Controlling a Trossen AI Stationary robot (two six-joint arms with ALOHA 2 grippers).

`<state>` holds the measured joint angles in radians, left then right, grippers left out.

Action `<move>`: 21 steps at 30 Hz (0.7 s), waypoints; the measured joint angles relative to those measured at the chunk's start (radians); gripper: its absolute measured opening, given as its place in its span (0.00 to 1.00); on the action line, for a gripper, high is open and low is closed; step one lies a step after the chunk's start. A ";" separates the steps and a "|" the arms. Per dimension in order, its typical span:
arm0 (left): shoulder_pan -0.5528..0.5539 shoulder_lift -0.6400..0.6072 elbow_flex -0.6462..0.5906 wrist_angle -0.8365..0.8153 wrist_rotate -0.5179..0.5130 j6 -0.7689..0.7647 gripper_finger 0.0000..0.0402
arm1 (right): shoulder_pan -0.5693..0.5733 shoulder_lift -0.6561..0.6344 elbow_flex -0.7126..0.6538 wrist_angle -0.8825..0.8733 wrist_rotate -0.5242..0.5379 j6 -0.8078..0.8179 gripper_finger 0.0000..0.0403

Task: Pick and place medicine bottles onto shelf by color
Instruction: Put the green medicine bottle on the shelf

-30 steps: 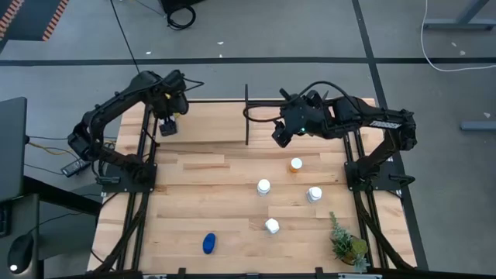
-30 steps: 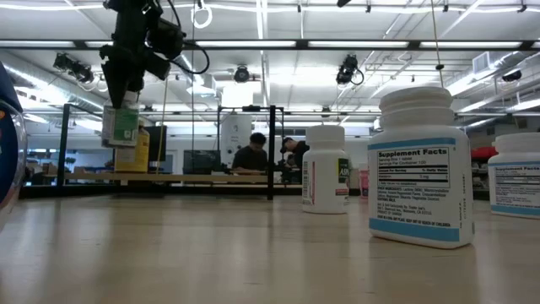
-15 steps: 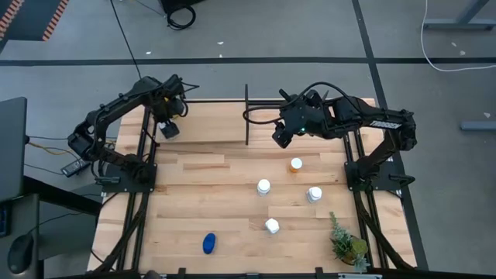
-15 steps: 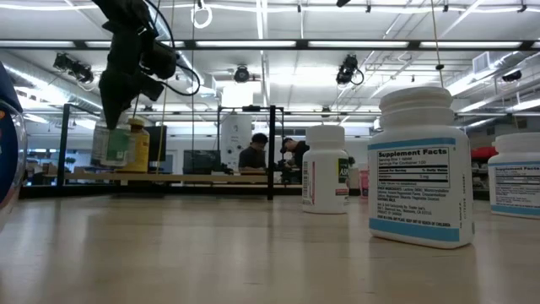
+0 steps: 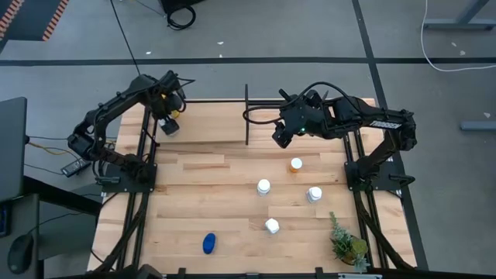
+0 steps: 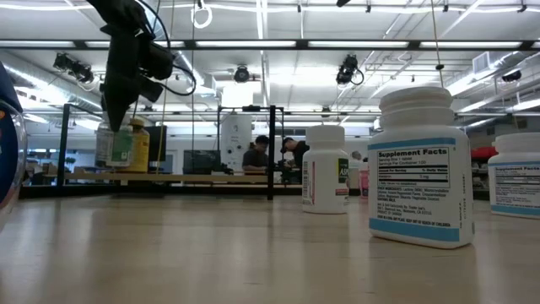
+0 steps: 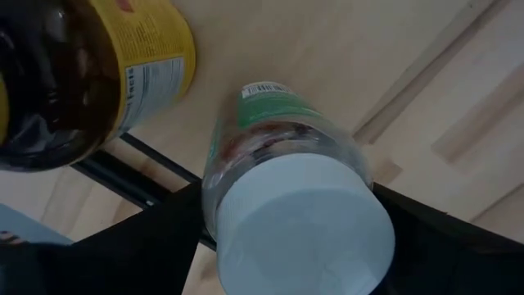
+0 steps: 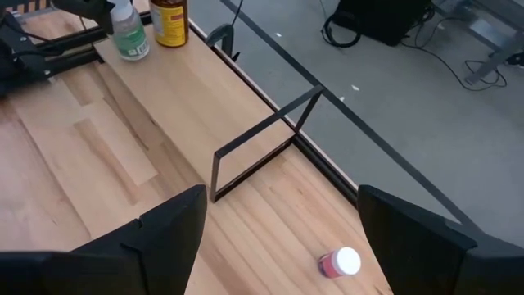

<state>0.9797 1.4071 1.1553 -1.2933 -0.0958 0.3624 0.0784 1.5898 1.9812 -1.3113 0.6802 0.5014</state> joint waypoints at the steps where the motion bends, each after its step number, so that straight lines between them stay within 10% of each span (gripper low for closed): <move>1: 0.000 0.000 0.000 0.000 0.002 -0.004 0.81 | 0.000 0.000 0.000 0.000 0.000 0.000 0.80; 21: -0.001 0.000 0.001 -0.038 -0.028 -0.063 0.91 | 0.003 0.000 0.000 -0.002 -0.017 0.003 0.80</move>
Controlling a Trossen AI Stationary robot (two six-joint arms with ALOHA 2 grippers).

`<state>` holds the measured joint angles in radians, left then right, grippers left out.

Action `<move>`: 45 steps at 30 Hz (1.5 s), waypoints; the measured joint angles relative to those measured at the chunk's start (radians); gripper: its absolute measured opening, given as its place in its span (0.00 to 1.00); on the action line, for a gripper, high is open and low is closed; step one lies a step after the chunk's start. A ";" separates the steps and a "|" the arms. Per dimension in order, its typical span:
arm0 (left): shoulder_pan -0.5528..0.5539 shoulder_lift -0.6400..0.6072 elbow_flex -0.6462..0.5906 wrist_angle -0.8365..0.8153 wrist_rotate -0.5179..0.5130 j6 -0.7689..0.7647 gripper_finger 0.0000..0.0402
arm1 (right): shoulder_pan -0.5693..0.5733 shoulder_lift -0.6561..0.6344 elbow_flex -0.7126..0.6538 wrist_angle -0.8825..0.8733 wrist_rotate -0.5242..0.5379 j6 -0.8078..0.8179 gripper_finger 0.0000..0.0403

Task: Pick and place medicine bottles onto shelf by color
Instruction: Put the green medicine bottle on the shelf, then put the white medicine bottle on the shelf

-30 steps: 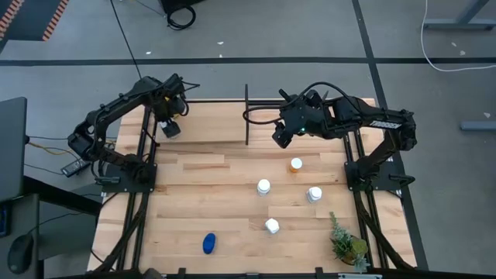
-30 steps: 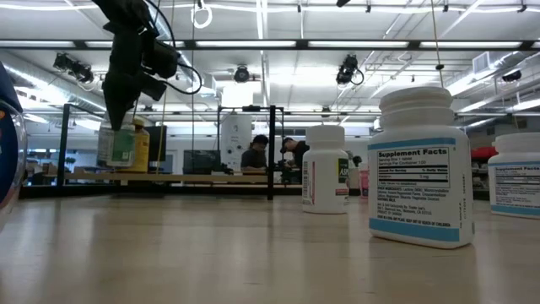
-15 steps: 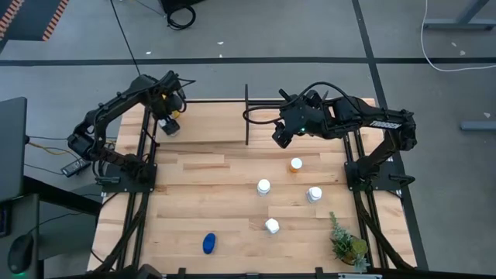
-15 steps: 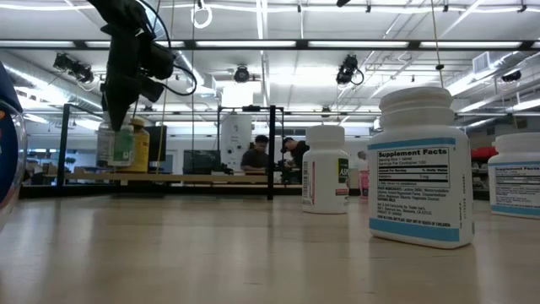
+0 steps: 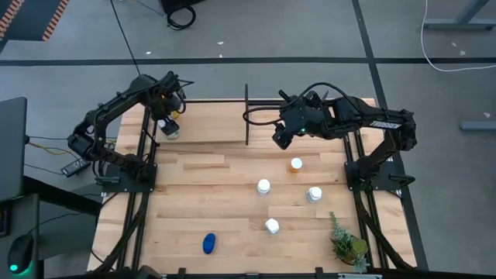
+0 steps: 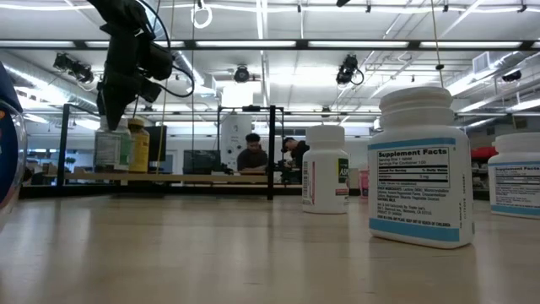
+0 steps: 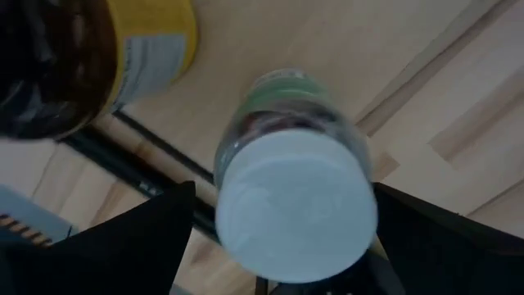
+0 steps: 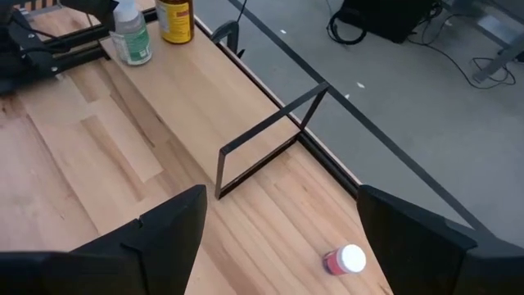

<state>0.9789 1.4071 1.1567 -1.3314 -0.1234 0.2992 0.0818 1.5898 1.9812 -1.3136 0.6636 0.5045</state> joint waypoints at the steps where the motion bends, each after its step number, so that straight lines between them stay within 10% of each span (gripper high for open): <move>1: 0.000 0.000 0.004 -0.014 -0.012 0.000 0.91 | 0.000 0.000 0.000 0.000 -0.001 0.000 0.80; 24: -0.105 -0.001 0.359 -0.241 0.021 -0.111 0.91 | 0.000 -0.002 0.000 -0.001 -0.019 -0.023 0.80; 32: -0.384 -0.001 0.530 -0.217 0.140 -0.268 0.91 | 0.006 0.003 -0.027 0.025 -0.250 -0.103 0.80; 45: -0.959 -0.055 0.578 -0.087 0.075 -0.689 0.91 | 0.080 0.007 -0.471 0.363 -0.502 0.055 0.80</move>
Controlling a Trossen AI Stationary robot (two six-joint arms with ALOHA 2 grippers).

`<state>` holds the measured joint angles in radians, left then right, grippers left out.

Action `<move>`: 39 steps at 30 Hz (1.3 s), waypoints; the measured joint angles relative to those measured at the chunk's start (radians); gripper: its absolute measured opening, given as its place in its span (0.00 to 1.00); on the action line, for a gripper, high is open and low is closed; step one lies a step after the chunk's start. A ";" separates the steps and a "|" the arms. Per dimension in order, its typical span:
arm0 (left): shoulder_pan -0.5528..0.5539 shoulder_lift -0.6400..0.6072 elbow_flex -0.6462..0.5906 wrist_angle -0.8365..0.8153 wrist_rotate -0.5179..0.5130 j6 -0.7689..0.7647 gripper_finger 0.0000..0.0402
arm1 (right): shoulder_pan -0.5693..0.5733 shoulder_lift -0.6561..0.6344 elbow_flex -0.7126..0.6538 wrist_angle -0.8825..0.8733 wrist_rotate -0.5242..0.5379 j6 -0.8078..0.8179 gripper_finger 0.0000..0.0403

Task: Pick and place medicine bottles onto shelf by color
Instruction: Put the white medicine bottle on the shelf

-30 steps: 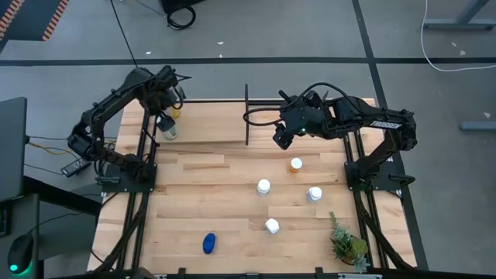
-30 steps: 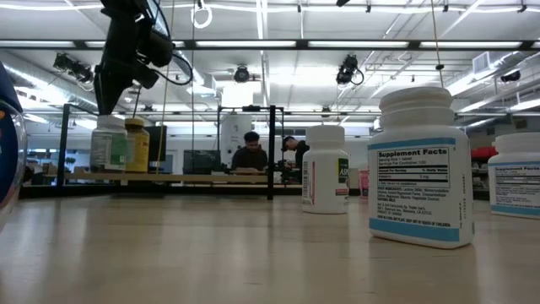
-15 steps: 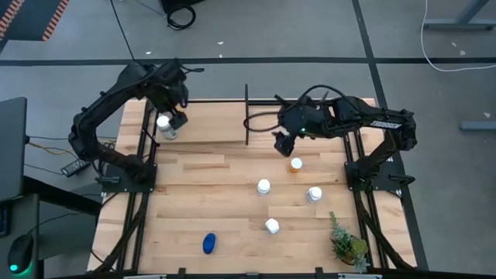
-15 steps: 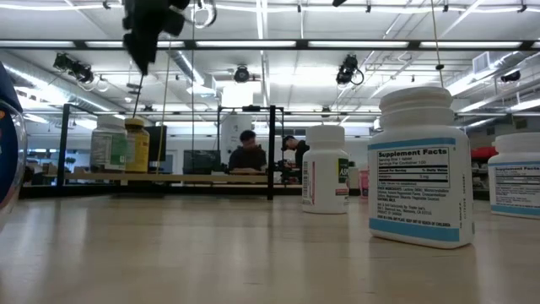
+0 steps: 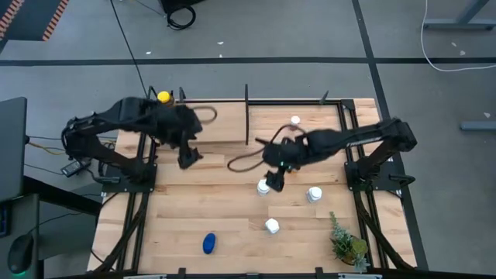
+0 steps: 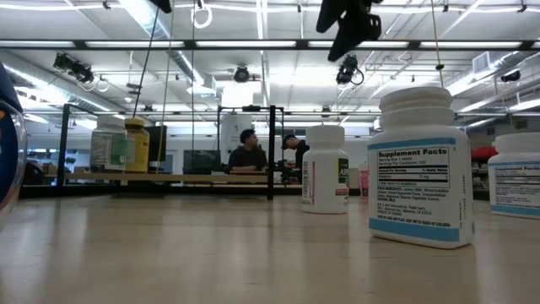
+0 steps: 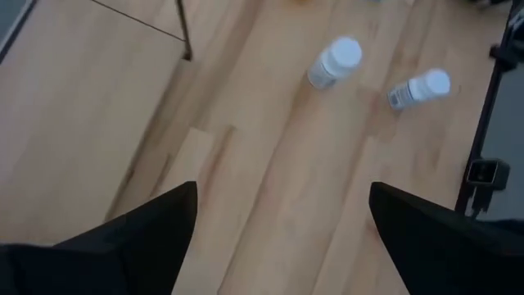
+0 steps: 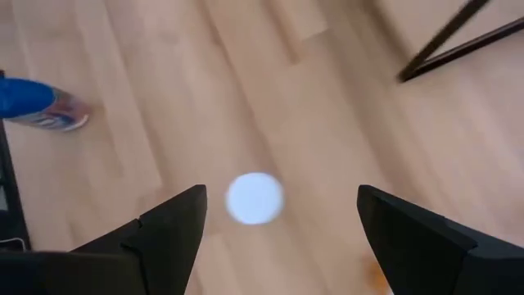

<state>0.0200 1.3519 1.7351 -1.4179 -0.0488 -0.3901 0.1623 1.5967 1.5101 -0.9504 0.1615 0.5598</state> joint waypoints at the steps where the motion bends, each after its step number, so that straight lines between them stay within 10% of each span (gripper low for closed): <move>1: -0.037 0.000 0.000 -0.005 -0.022 -0.024 0.91 | 0.014 0.000 -0.029 0.040 -0.001 0.005 0.80; 19: -0.442 -0.013 -0.001 -0.009 -0.220 -0.360 0.88 | 0.097 0.048 -0.286 0.363 0.118 0.148 0.83; 39: -0.546 -0.013 -0.001 -0.025 -0.275 -0.517 0.88 | 0.075 0.190 -0.283 0.375 0.065 0.237 0.79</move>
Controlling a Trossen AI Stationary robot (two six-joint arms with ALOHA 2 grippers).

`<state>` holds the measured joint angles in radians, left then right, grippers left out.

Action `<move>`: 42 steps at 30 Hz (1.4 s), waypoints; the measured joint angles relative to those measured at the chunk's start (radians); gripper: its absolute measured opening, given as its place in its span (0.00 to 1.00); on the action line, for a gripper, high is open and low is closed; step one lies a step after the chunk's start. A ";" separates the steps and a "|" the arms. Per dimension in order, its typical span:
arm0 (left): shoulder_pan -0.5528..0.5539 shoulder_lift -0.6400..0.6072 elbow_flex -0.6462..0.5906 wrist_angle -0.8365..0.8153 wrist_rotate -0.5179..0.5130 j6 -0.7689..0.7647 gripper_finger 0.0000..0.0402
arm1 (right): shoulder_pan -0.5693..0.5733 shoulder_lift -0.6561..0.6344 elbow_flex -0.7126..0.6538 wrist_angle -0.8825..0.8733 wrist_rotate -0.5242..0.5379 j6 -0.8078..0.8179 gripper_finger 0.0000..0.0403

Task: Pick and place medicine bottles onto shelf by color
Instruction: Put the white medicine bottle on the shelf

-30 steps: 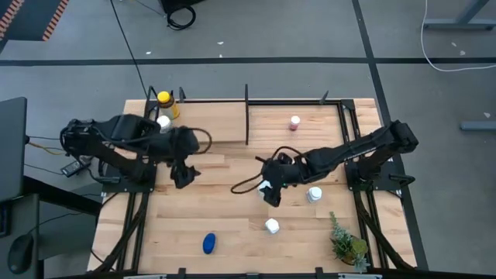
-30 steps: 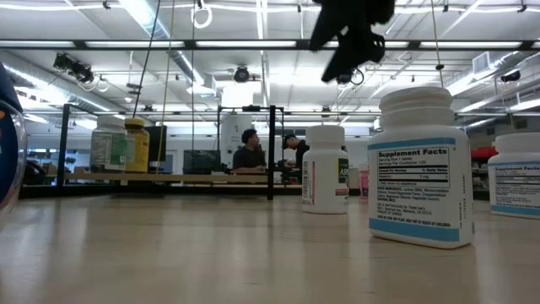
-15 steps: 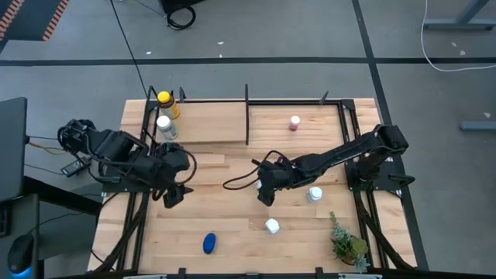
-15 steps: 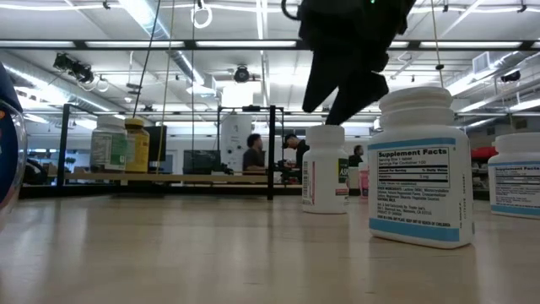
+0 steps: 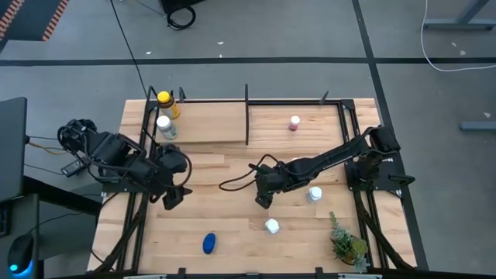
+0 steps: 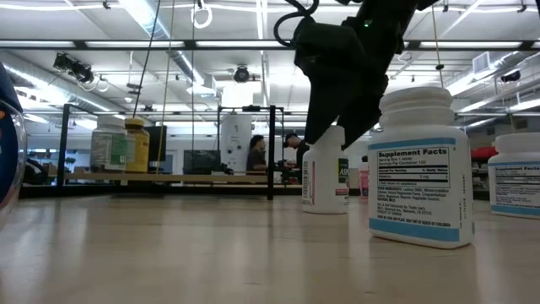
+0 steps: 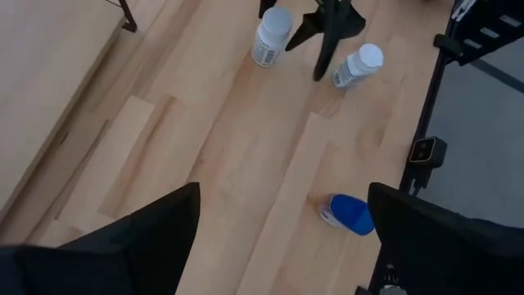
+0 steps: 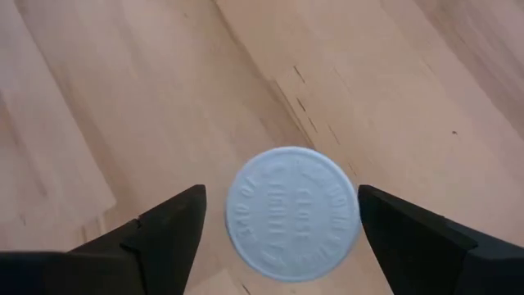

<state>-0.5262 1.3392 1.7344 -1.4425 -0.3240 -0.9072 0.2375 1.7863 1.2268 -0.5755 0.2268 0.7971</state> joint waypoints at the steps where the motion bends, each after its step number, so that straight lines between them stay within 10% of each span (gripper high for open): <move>1: 0.000 0.000 0.000 0.000 -0.001 -0.002 0.88 | 0.000 0.000 0.000 0.000 0.000 -0.001 0.78; 19: 0.000 0.000 0.000 -0.003 -0.024 -0.052 0.88 | -0.023 -0.006 0.101 -0.001 -0.018 -0.152 0.53; 42: 0.002 0.000 -0.001 -0.039 -0.026 -0.103 0.88 | -0.385 0.209 0.753 -0.189 -0.102 -0.647 0.53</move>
<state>-0.5247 1.3396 1.7336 -1.4815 -0.3502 -1.0098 -0.1480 1.9949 1.9799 -0.7643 0.1248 0.1497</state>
